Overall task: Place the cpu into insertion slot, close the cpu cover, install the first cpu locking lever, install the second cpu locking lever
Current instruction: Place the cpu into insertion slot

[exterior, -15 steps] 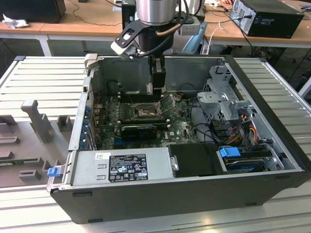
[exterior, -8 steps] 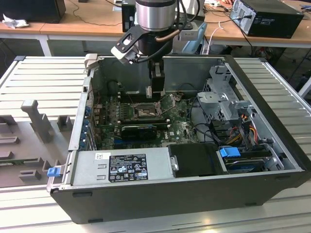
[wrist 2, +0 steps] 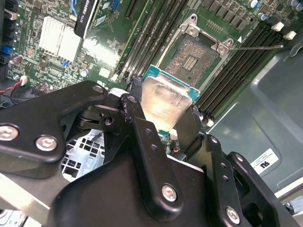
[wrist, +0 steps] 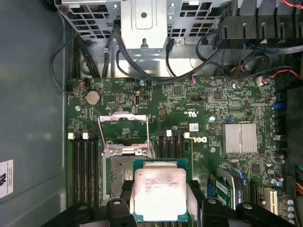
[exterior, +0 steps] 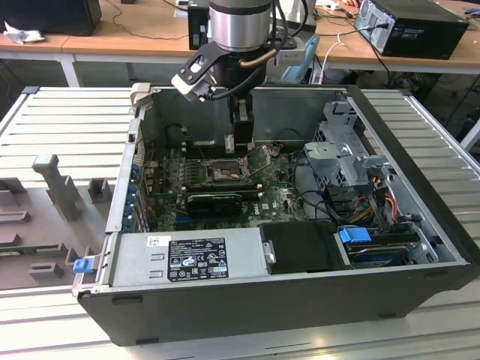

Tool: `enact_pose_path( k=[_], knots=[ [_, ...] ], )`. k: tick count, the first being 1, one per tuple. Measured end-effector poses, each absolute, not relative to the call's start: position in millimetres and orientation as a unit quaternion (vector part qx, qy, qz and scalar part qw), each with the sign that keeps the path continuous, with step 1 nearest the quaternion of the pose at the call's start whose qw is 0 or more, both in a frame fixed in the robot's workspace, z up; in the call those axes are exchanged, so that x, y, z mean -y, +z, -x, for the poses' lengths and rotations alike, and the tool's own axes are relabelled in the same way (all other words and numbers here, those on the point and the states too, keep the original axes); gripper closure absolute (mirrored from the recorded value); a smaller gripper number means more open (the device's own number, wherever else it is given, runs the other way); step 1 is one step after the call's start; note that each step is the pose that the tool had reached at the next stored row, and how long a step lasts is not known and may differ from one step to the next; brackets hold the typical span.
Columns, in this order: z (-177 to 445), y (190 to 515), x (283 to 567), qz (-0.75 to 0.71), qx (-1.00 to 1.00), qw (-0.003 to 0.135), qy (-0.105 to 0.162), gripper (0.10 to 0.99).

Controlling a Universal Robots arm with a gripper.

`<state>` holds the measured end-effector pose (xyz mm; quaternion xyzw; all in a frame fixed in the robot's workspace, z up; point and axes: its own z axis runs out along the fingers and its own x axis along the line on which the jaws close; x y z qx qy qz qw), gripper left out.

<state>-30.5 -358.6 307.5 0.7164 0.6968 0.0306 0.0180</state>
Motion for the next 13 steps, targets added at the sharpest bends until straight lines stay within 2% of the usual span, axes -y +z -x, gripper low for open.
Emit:
enact_pose_path(
  k=[13],
  knots=[
    [30.5,301.9,358.6,-0.717,-0.696,0.017,0.030,0.557]
  ],
)
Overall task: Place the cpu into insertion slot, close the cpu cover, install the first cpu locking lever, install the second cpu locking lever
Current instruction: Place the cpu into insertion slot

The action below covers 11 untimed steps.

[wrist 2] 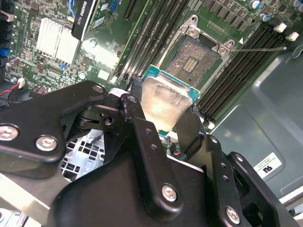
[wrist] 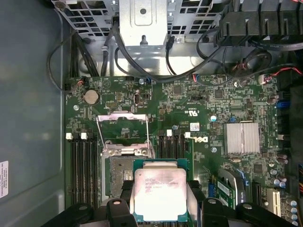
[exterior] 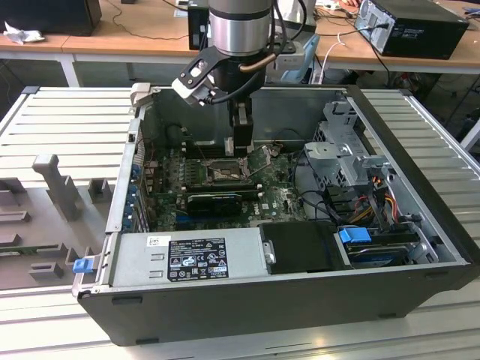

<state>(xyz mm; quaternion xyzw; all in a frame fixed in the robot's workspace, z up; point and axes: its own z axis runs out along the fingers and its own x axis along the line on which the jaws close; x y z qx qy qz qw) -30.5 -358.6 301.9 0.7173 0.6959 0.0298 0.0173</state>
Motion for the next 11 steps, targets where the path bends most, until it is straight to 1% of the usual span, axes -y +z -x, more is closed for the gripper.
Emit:
enact_pose_path(
  k=[11],
  knots=[
    [30.5,297.1,358.6,-0.718,-0.695,0.017,0.029,0.557]
  ],
)
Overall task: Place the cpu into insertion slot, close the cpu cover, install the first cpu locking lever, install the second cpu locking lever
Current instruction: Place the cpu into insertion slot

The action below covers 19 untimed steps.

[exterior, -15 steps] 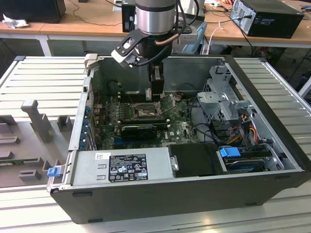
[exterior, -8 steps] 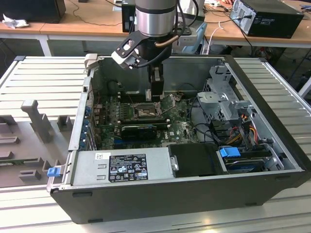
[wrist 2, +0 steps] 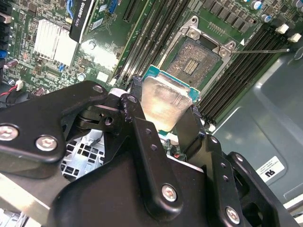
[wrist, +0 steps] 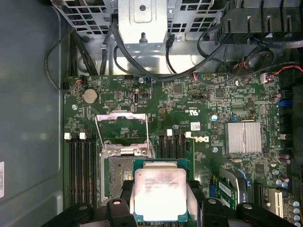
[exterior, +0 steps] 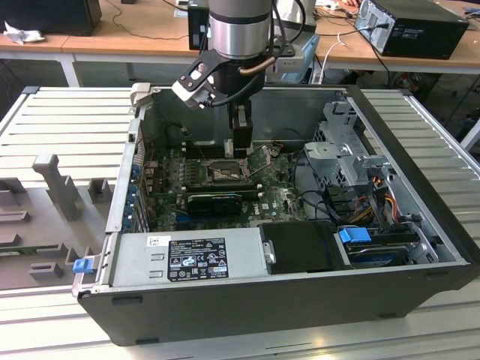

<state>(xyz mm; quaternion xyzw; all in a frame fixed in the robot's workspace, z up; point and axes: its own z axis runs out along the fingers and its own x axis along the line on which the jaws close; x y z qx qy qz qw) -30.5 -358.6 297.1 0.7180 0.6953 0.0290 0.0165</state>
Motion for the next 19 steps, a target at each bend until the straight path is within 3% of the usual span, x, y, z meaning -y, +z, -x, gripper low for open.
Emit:
enact_pose_path(
  k=[11,19],
  knots=[
    [31,287,359,-0.718,-0.695,0.006,0.019,0.557],
    [30,269,358,-0.698,-0.716,0.005,0.019,0.557]
  ],
)
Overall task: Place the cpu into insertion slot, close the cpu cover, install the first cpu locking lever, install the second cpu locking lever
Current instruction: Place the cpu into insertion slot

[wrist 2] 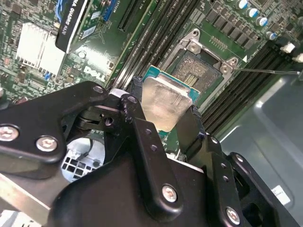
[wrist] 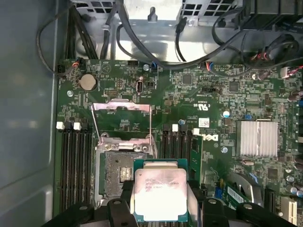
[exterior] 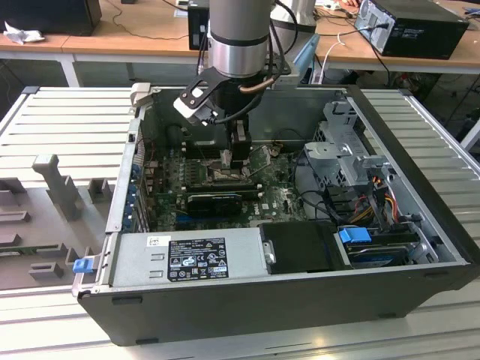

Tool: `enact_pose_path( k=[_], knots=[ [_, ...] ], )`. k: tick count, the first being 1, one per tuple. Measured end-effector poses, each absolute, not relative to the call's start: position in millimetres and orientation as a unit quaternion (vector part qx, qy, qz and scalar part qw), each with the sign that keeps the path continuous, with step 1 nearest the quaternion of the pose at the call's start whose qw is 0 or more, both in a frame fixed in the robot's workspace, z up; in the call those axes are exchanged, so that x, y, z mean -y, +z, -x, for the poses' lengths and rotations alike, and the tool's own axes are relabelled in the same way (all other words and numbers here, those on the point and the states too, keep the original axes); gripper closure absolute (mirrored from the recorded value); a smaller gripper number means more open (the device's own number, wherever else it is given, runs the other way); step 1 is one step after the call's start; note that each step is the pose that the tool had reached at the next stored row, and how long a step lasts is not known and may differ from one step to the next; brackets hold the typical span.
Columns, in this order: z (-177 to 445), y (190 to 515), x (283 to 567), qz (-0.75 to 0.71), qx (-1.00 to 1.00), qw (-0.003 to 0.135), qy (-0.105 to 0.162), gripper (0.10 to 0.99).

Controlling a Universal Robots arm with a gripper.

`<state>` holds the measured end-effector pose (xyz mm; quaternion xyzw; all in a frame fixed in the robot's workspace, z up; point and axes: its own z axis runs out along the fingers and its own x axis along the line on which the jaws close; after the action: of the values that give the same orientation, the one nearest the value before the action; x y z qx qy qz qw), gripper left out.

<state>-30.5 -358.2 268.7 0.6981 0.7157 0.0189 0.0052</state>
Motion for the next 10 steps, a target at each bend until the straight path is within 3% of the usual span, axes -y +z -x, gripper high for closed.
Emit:
enact_pose_path(
  k=[10],
  knots=[
    [34,242,337,-0.698,-0.716,0.005,0.019,0.557]
  ],
)
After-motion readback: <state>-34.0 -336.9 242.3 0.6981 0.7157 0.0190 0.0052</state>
